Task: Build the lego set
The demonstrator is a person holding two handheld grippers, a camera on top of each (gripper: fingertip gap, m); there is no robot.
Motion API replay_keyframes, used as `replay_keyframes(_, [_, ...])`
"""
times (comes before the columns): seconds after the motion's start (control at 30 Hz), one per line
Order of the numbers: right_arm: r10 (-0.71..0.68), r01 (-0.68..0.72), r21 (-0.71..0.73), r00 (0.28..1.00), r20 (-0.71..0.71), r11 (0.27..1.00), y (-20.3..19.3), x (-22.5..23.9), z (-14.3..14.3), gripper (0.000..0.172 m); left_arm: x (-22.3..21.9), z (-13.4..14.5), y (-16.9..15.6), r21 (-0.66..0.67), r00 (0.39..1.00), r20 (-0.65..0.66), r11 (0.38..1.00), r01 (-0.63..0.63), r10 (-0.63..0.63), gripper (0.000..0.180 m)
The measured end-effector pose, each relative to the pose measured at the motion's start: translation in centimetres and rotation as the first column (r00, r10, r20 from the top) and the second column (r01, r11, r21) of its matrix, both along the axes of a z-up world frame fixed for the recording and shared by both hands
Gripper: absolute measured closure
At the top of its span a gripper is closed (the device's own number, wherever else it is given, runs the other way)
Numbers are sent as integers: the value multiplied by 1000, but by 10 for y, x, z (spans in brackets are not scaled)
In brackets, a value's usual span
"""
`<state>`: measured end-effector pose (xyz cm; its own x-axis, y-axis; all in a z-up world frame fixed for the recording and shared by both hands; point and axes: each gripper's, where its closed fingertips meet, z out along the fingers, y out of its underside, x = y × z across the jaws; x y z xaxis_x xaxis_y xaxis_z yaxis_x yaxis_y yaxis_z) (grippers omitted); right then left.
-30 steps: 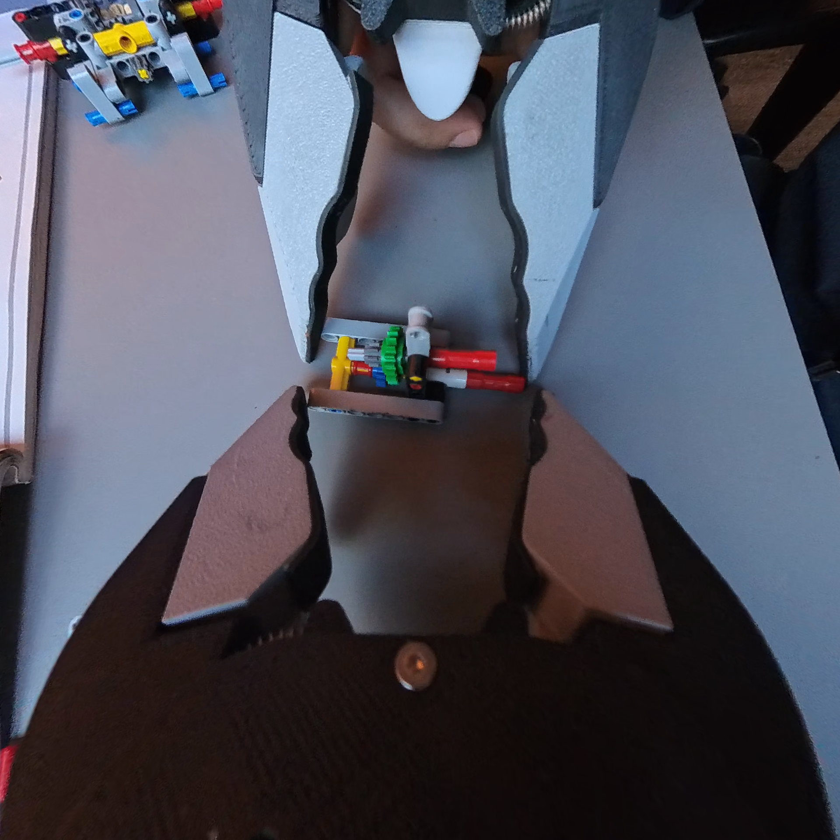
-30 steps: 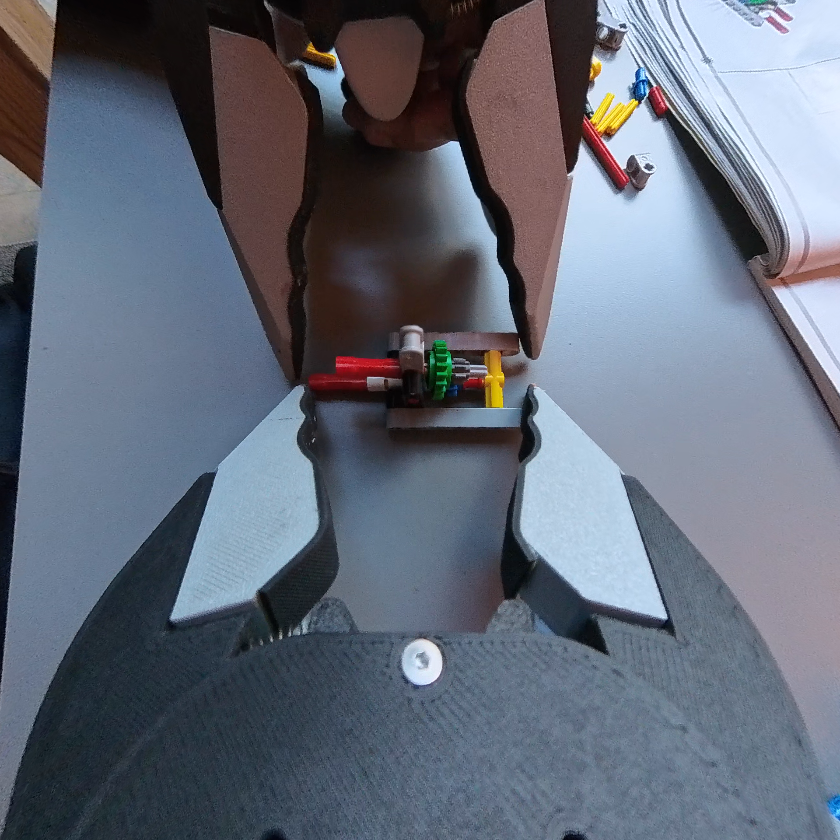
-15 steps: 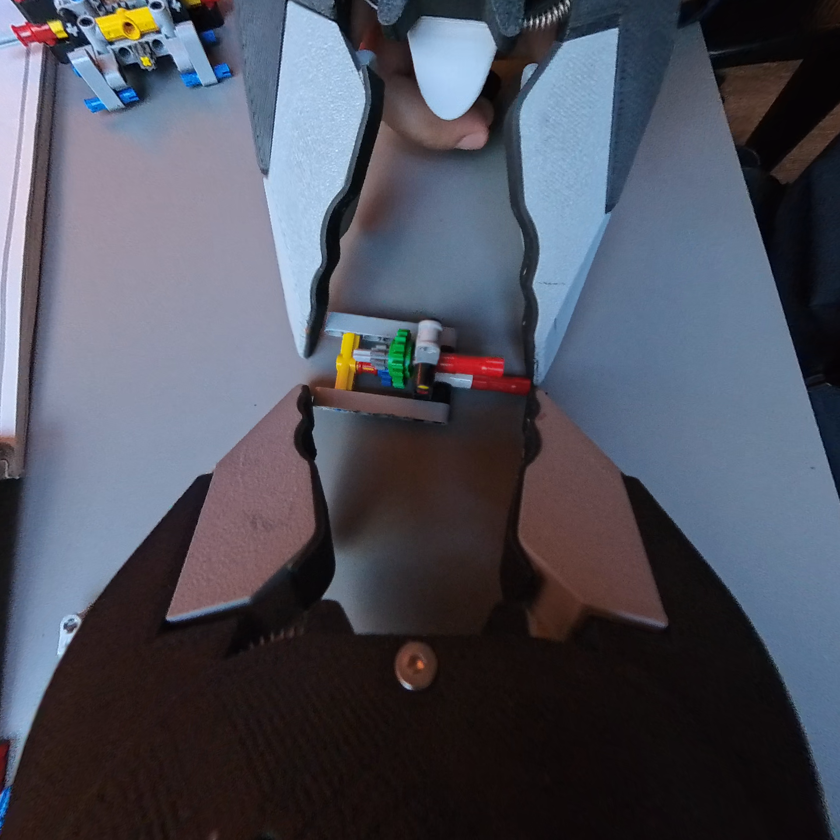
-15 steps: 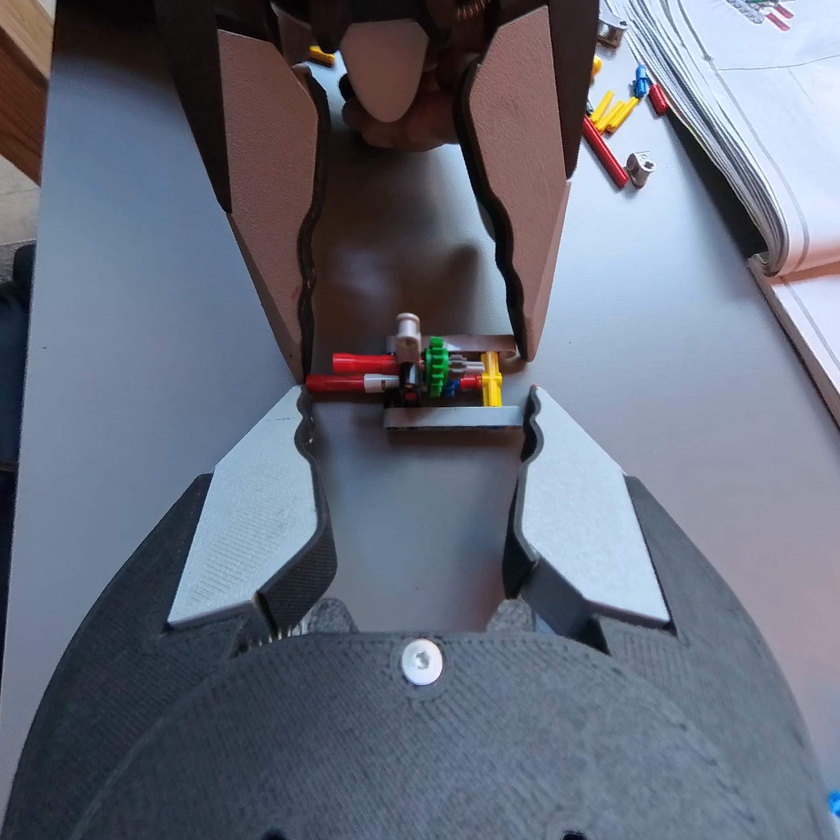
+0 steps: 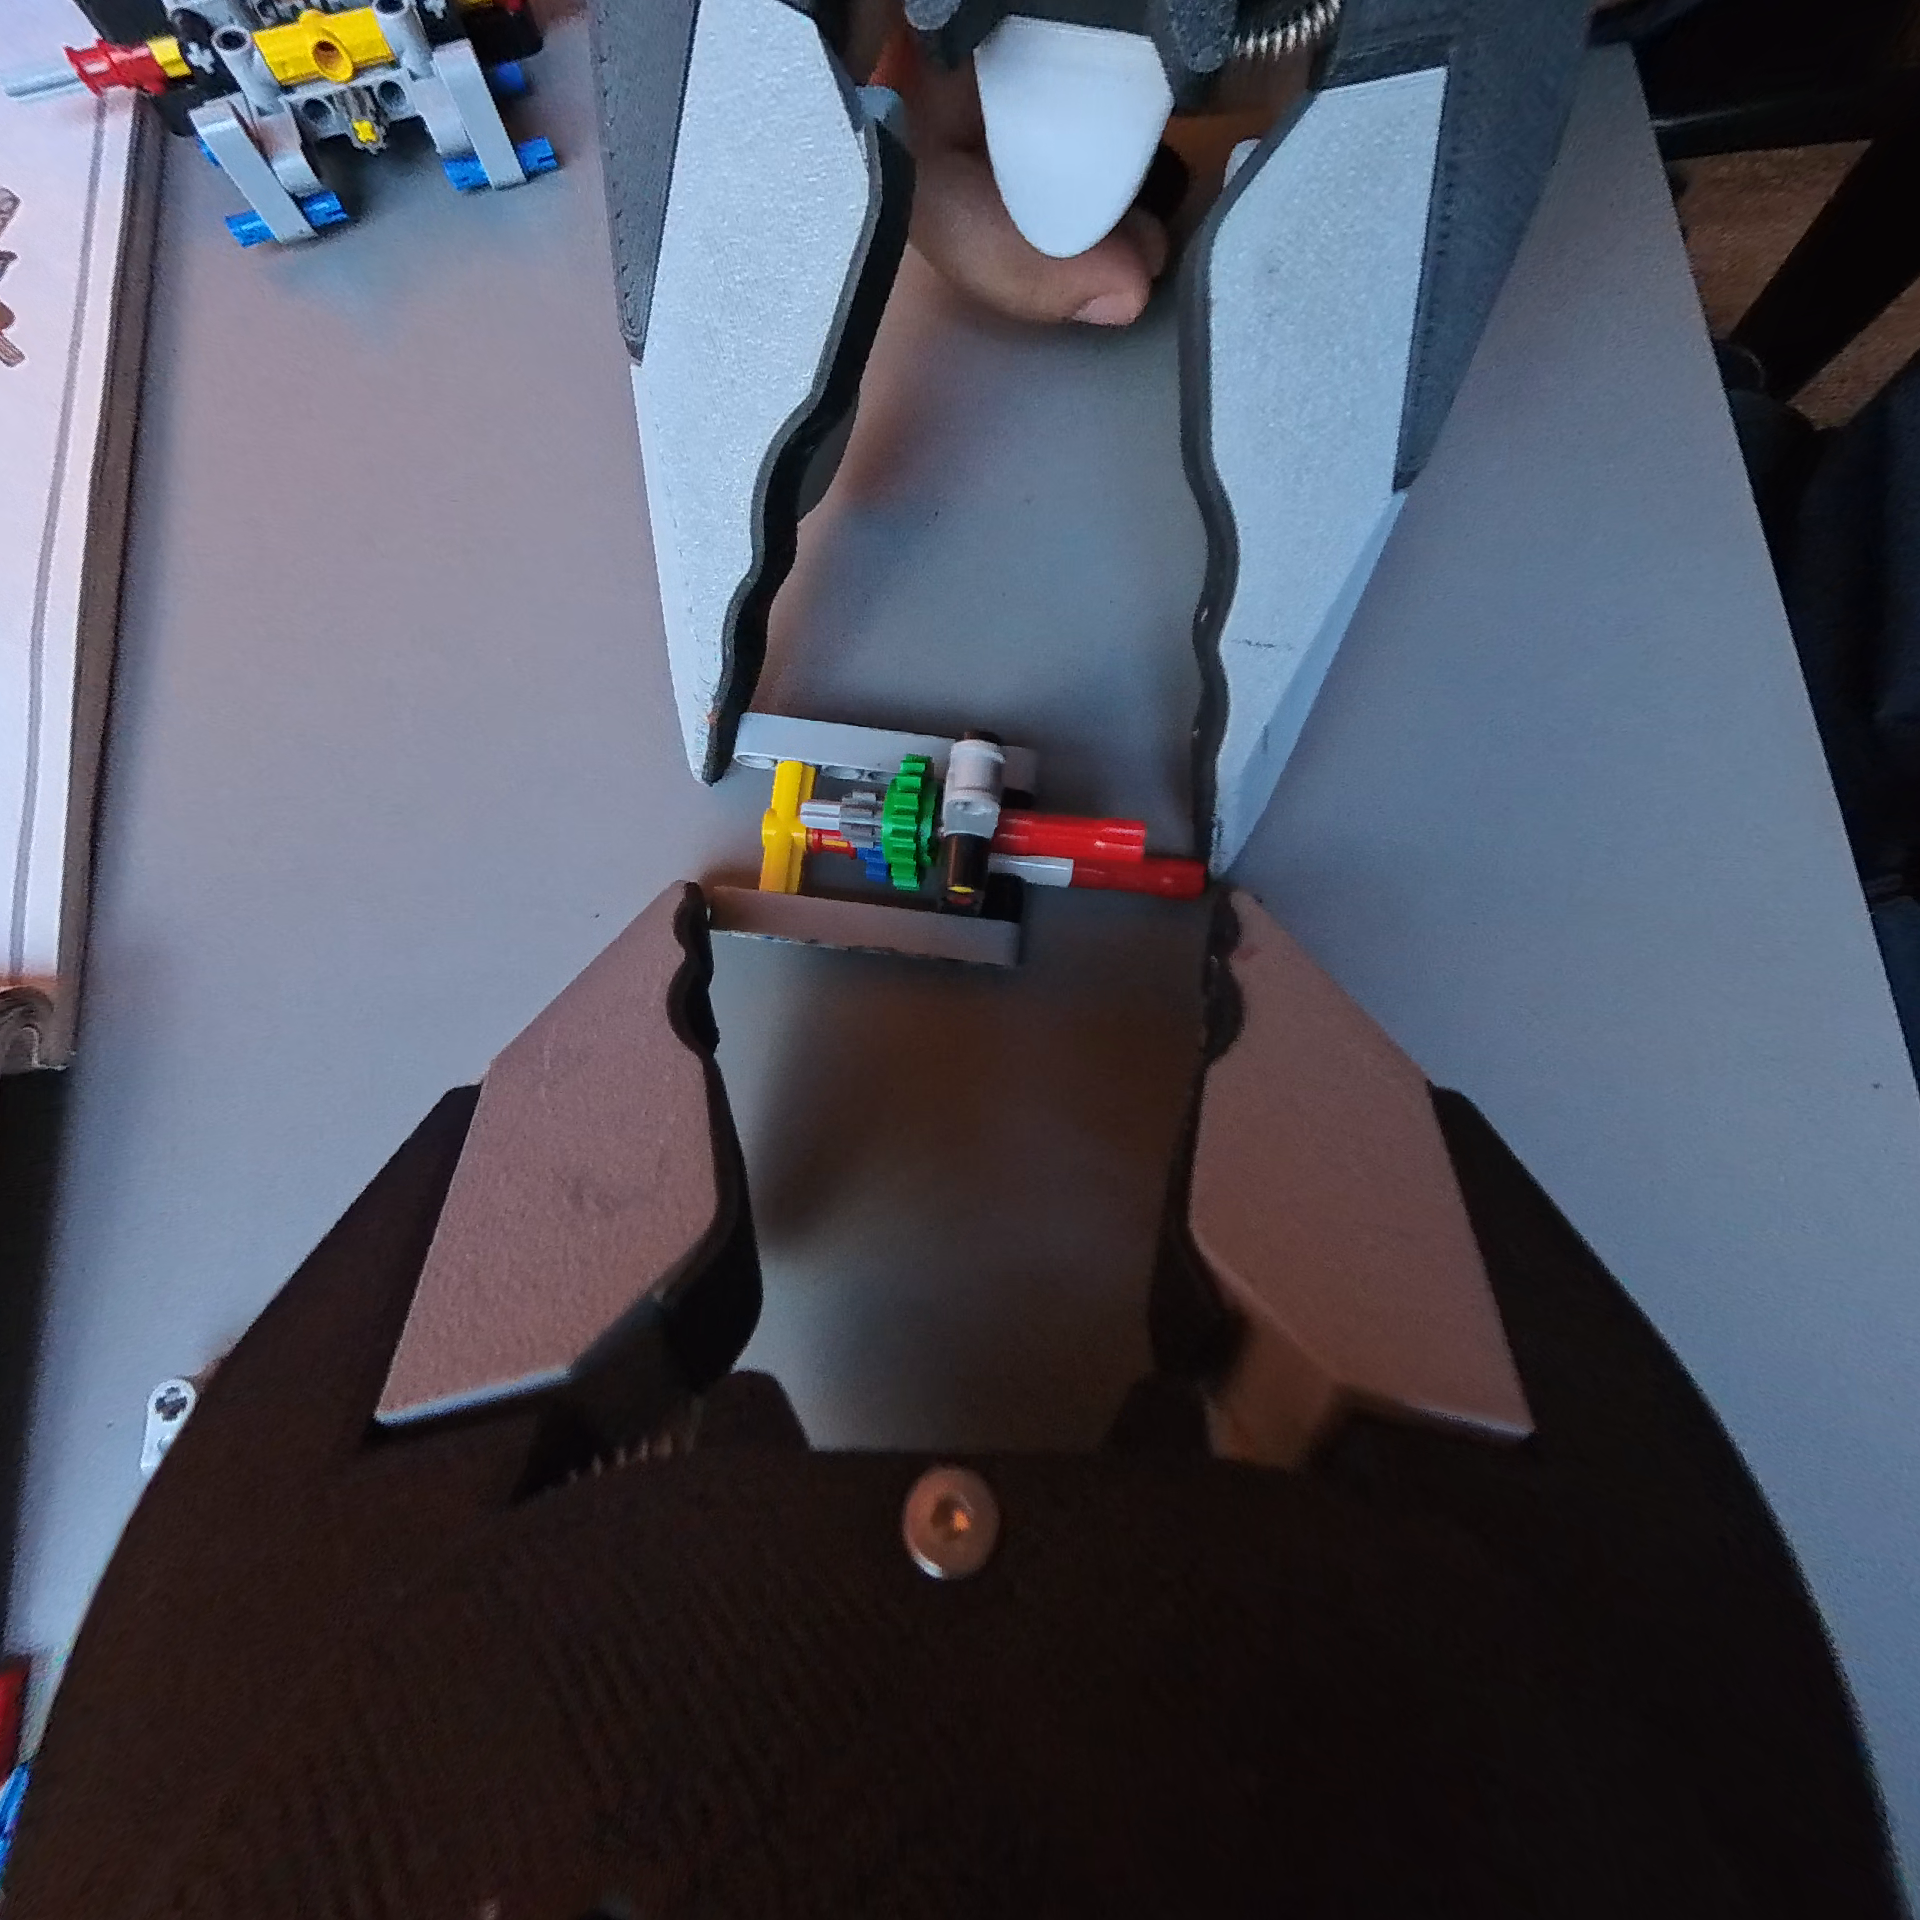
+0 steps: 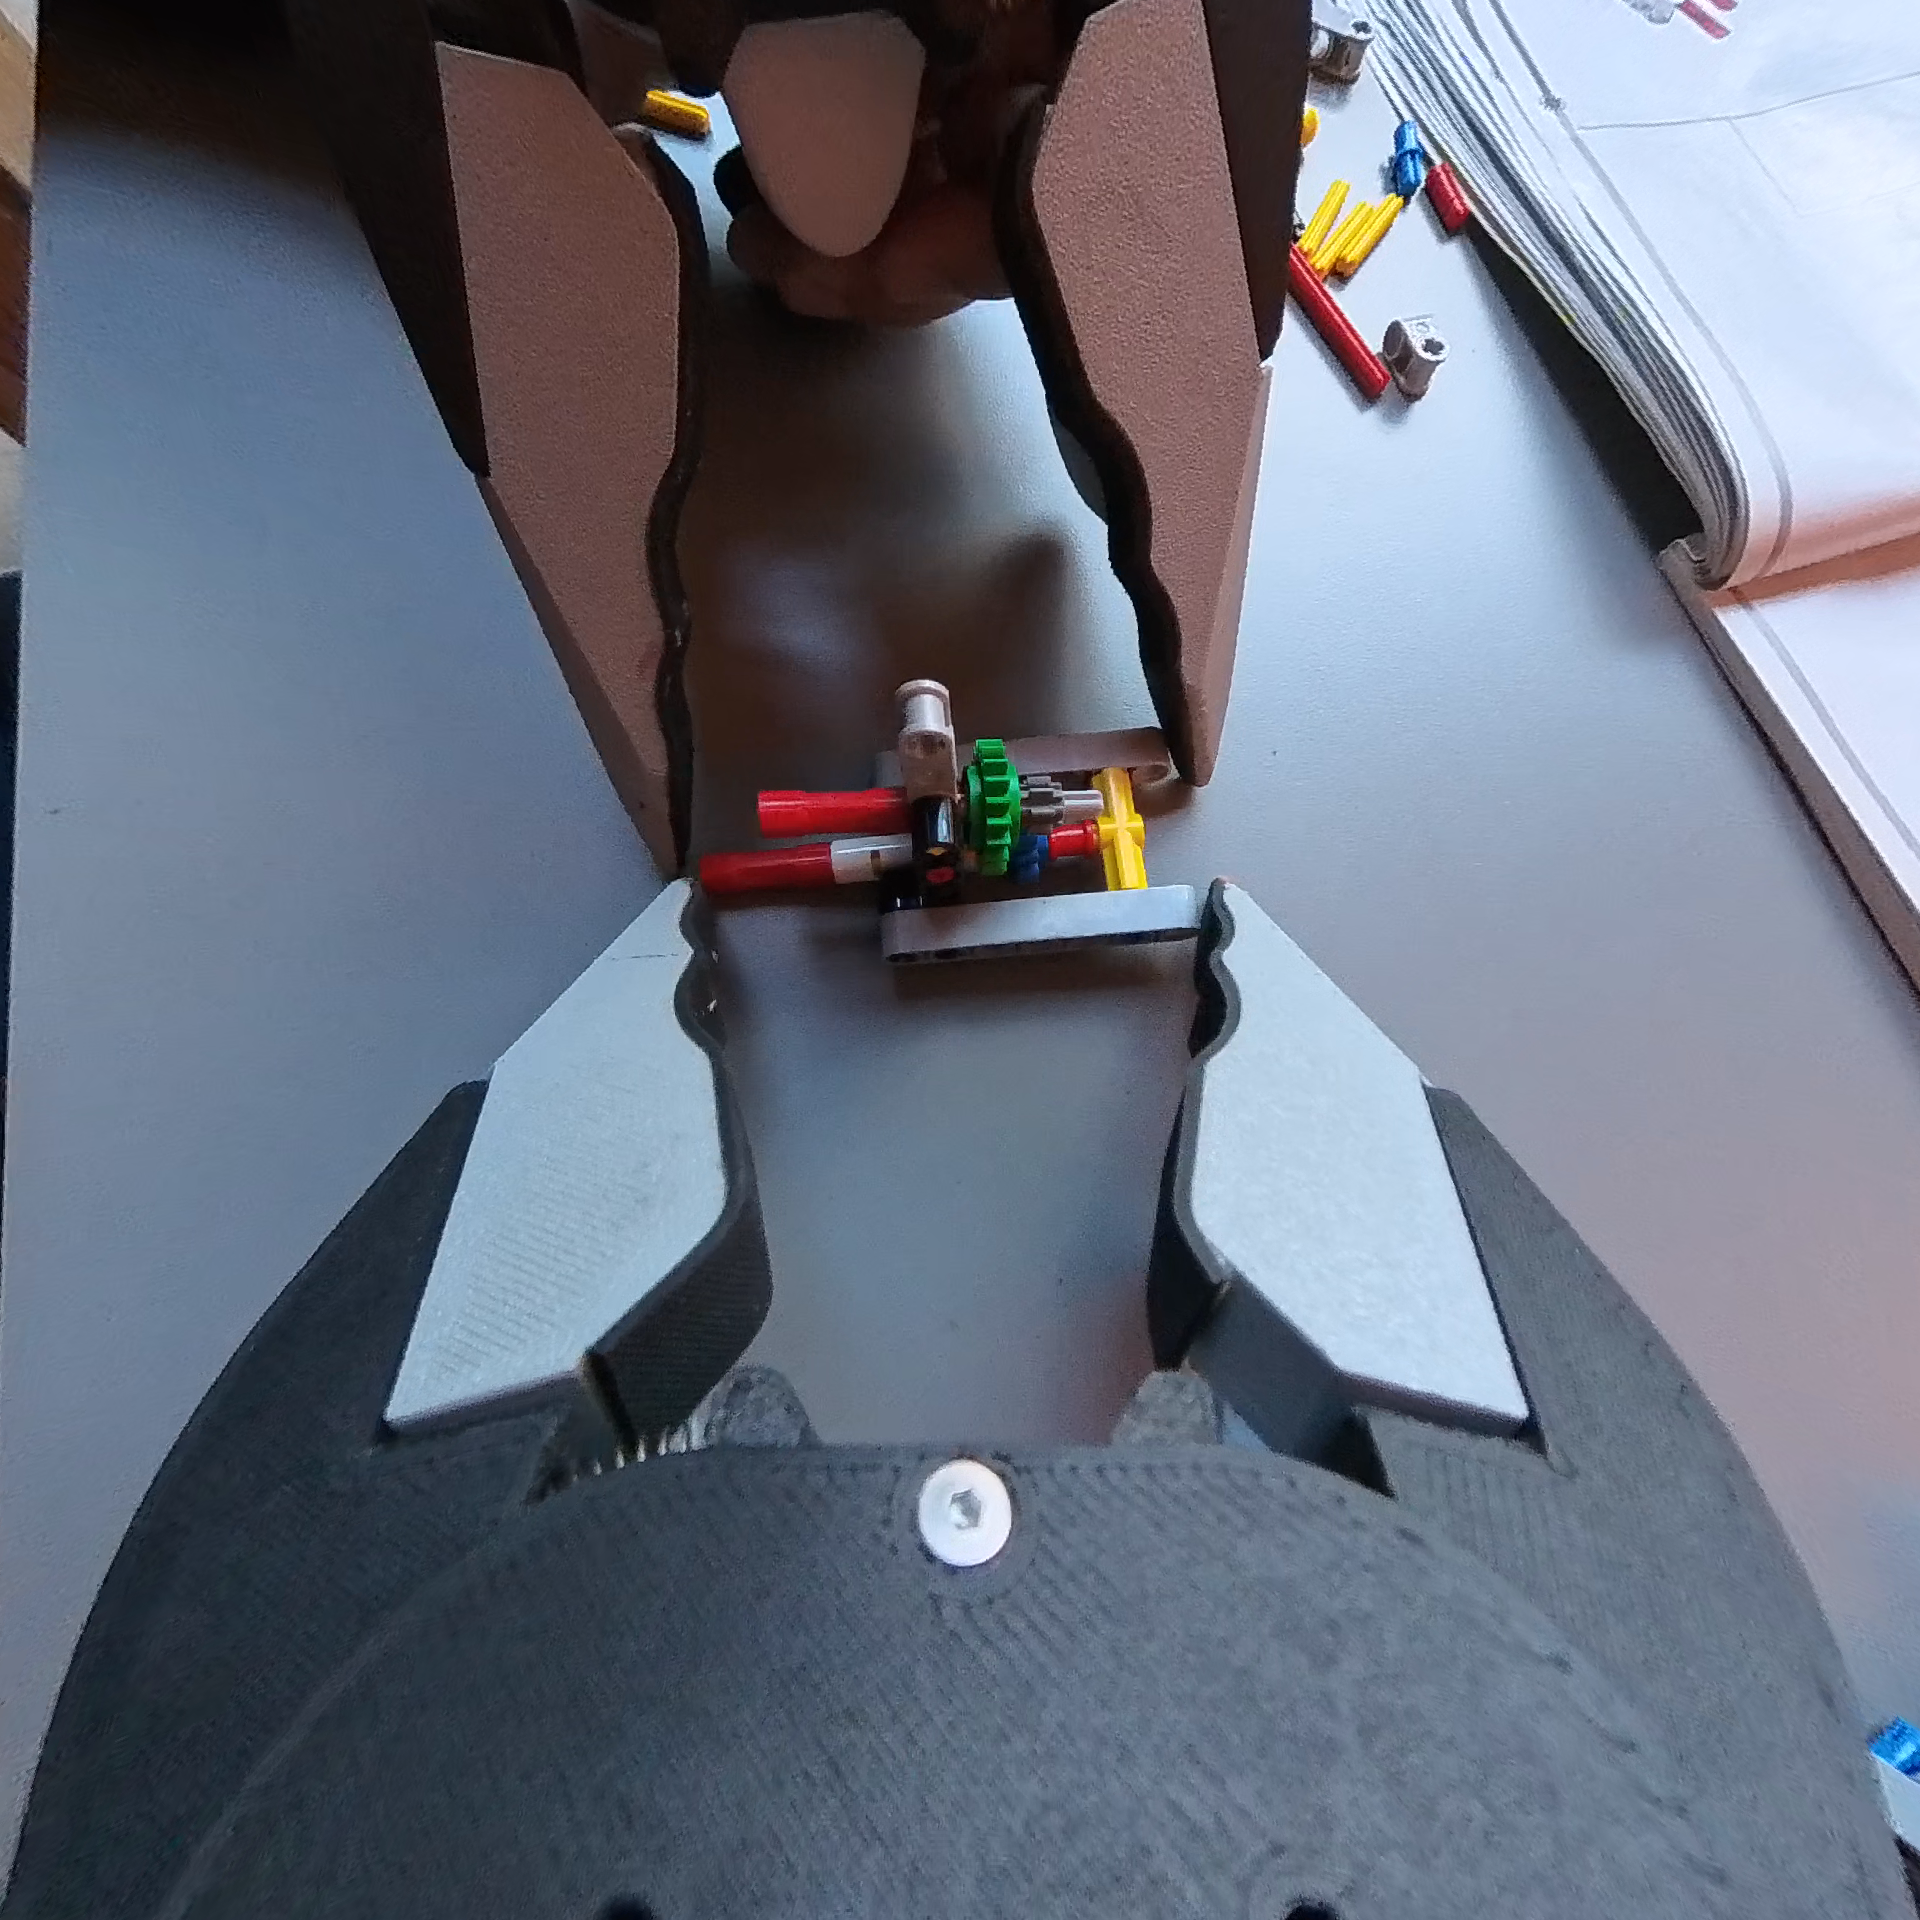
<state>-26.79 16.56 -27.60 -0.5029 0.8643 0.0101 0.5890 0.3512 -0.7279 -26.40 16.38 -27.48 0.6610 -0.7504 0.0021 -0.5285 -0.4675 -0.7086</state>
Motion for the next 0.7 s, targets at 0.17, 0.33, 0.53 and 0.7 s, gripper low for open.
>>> replay_keyframes(0.17, [3,-3,-1,1000,0,1000,0,0,0,82,0,0,1,-1,1000,2,1000,-10,10,91])
replay_keyframes(0.33, [7,-7,-3,1000,1,1000,0,0,0,82,0,0,1,-1,1000,1,1000,-13,13,91])
replay_keyframes(0.53, [10,-10,-6,1000,3,1000,0,1,0,83,1,0,1,-2,1000,2,1000,-12,12,92])
replay_keyframes(0.7, [16,-16,-8,1000,5,1000,-1,1,0,84,2,0,1,-4,1000,5,1000,-7,7,94])
